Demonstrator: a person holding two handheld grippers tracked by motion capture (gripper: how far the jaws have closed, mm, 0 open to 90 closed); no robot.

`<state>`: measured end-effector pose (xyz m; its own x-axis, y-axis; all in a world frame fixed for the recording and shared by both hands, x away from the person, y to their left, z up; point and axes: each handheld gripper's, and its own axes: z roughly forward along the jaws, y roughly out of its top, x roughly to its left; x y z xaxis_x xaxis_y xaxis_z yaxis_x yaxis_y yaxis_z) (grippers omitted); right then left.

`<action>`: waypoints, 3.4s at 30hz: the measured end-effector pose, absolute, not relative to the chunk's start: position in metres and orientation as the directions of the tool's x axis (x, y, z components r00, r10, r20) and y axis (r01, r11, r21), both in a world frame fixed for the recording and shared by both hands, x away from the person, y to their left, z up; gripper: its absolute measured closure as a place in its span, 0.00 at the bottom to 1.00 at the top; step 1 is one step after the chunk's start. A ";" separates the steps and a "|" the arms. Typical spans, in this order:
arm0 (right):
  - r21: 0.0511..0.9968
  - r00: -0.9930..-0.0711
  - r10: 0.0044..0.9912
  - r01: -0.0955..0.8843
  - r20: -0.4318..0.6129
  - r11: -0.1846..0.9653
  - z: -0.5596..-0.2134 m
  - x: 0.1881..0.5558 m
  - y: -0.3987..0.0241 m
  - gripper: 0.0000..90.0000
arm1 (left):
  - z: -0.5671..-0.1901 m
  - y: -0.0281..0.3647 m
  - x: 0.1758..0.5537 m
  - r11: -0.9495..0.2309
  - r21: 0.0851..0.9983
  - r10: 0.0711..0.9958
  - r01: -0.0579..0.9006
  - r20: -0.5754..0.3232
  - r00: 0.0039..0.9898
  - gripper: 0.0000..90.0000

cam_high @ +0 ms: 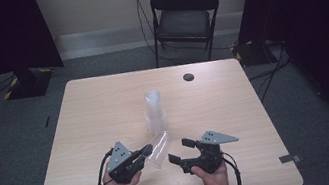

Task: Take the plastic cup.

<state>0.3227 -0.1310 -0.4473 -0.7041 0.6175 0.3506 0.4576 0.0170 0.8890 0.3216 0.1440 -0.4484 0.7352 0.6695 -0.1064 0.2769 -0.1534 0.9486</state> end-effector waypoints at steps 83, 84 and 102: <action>0.853 -0.795 0.542 0.062 -0.272 0.518 -0.466 0.299 -0.087 0.16 | -0.432 0.087 0.347 -0.523 0.660 0.563 0.539 -0.208 0.800 0.98; 0.856 -0.797 0.541 0.061 -0.268 0.513 -0.466 0.299 -0.087 0.16 | -0.432 0.087 0.347 -0.523 0.660 0.563 0.539 -0.208 0.800 0.98; 0.864 -0.807 0.519 0.020 -0.283 0.503 -0.459 0.295 -0.081 0.31 | -0.437 0.086 0.349 -0.520 0.647 0.579 0.558 -0.213 0.787 0.96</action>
